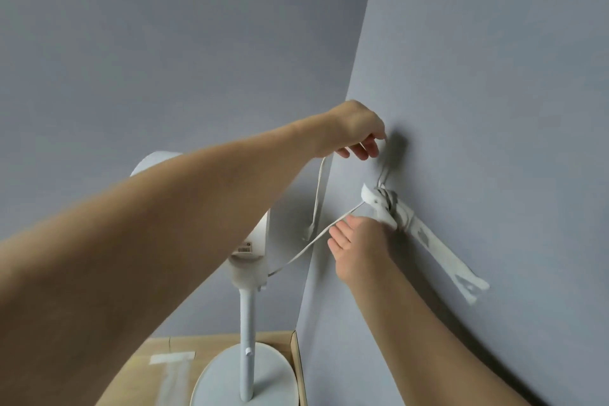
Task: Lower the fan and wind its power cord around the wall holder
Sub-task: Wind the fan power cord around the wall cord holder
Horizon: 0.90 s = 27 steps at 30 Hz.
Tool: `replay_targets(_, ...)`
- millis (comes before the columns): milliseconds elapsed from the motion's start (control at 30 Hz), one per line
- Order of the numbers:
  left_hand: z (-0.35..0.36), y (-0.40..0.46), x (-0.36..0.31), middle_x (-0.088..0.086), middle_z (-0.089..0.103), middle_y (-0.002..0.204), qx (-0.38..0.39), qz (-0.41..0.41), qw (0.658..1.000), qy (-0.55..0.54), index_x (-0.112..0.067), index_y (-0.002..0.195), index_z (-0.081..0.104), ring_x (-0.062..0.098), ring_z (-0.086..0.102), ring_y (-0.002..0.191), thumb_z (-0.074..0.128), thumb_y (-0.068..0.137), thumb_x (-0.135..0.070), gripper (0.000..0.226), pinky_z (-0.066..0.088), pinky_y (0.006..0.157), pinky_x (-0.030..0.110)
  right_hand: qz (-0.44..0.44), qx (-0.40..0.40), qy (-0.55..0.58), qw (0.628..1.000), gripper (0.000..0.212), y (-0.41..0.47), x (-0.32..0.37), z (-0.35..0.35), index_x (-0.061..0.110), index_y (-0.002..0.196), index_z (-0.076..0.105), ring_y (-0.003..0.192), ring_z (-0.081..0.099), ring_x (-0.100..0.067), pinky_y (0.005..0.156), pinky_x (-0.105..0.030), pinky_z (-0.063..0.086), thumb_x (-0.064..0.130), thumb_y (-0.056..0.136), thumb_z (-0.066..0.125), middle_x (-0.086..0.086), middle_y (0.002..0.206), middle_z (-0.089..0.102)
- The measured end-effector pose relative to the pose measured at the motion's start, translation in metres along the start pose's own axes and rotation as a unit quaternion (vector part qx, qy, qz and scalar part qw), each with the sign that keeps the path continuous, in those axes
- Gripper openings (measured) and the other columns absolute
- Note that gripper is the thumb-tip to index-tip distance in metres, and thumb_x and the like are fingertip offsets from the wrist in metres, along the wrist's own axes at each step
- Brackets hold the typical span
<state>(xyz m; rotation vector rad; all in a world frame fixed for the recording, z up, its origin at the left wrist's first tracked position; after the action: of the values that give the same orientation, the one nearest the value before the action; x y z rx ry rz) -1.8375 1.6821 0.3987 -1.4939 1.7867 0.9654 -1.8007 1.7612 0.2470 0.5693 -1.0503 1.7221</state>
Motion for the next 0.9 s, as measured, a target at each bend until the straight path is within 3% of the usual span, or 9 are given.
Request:
replay_targets(167,0.020,-0.026,-0.034,-0.002,0.077,0.079,0.089,0.038,0.993,0.063,-0.012,0.082,0.067,0.014,0.069,0.075,0.054,0.084,-0.021,0.016,0.049,0.078,0.030,-0.151,0.015,-0.147,0.977,0.057,-0.031,-0.002,-0.011,-0.009,0.136,0.039,0.135,0.037,-0.039,0.117,-0.052,0.023,-0.006,0.079,0.042,-0.027,0.142,0.043)
replay_targets(200,0.023,-0.028,-0.035,-0.004,0.076,0.079,0.100,0.036,0.991,0.080,-0.012,0.082,0.067,0.013,0.069,0.076,0.054,0.084,-0.022,0.017,0.048,0.079,0.030,-0.167,0.041,-0.162,0.972,0.060,-0.035,-0.005,-0.011,-0.006,0.134,0.043,0.130,0.043,-0.035,0.117,-0.044,0.023,-0.004,0.074,0.044,-0.025,0.147,0.035)
replay_targets(233,0.026,-0.031,-0.038,-0.005,0.076,0.079,0.110,0.036,0.989,0.097,-0.013,0.080,0.068,0.013,0.068,0.077,0.054,0.083,-0.023,0.018,0.048,0.081,0.031,-0.185,0.063,-0.172,0.965,0.058,-0.041,-0.005,-0.011,0.002,0.127,0.049,0.120,0.049,-0.026,0.111,-0.036,0.027,0.001,0.069,0.047,-0.014,0.124,0.053)
replay_targets(267,0.032,-0.035,-0.043,-0.006,0.075,0.079,0.119,0.038,0.986,0.114,-0.015,0.077,0.068,0.012,0.068,0.079,0.053,0.083,-0.023,0.018,0.047,0.082,0.031,-0.206,0.088,-0.173,0.959,0.052,-0.048,-0.001,-0.011,0.008,0.118,0.050,0.108,0.048,-0.018,0.102,-0.030,0.029,0.007,0.066,0.050,0.004,0.105,0.038)
replay_targets(433,0.044,-0.042,-0.051,-0.006,0.073,0.081,0.114,0.045,0.979,0.162,-0.018,0.071,0.068,0.014,0.067,0.086,0.053,0.084,-0.017,0.020,0.046,0.079,0.030,-0.216,0.130,-0.109,0.962,0.020,-0.055,0.004,-0.014,0.021,0.110,0.065,0.095,0.068,-0.008,0.090,-0.030,0.048,0.023,0.095,0.053,0.007,0.102,0.070)
replay_targets(533,0.042,-0.040,-0.042,-0.004,0.069,0.076,0.070,0.041,0.982,0.169,-0.012,0.074,0.068,0.016,0.063,0.077,0.052,0.083,-0.013,0.019,0.043,0.066,0.026,-0.229,0.019,-0.032,0.973,0.038,-0.060,0.002,-0.029,0.015,0.071,0.063,0.042,0.046,-0.010,0.059,-0.028,0.041,0.034,0.099,0.045,0.008,0.048,0.050)
replay_targets(600,0.040,-0.034,-0.027,0.004,0.064,0.081,0.023,0.035,0.982,0.183,-0.007,0.082,0.068,0.019,0.058,0.074,0.053,0.085,-0.012,0.017,0.043,0.060,0.022,-0.250,-0.069,-0.023,0.966,0.049,-0.065,-0.006,-0.043,0.021,0.052,0.050,0.044,0.032,-0.016,0.056,-0.029,0.033,0.038,0.097,0.046,0.010,0.042,0.036)
replay_targets(733,0.047,-0.023,0.013,0.007,0.061,0.103,-0.010,0.006,0.975,0.221,-0.007,0.108,0.066,0.024,0.056,0.094,0.054,0.093,-0.021,0.025,0.042,0.075,0.026,-0.293,-0.151,0.000,0.944,0.059,-0.078,-0.028,-0.074,0.022,0.041,0.037,0.056,0.027,-0.021,0.064,-0.035,0.029,0.026,0.098,0.047,0.006,0.048,0.031)
replay_targets(900,0.055,-0.016,0.030,0.005,0.065,0.102,-0.024,0.030,0.978,0.203,-0.017,0.092,0.063,0.024,0.059,0.096,0.056,0.094,-0.029,0.015,0.044,0.077,0.027,-0.285,-0.145,-0.026,0.947,0.047,-0.081,-0.053,-0.088,0.015,0.049,0.047,0.058,0.035,-0.021,0.064,-0.032,0.032,0.018,0.096,0.049,-0.001,0.052,0.039)
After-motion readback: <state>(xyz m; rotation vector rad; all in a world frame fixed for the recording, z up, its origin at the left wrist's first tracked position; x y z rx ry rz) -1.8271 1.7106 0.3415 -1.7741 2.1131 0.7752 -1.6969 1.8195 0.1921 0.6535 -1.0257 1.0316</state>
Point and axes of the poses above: each hand's wrist, its own y-axis towards the middle knuckle, its own z-axis out of the palm, x = y × z, the point moved 3 cm from there along y, towards the middle knuckle
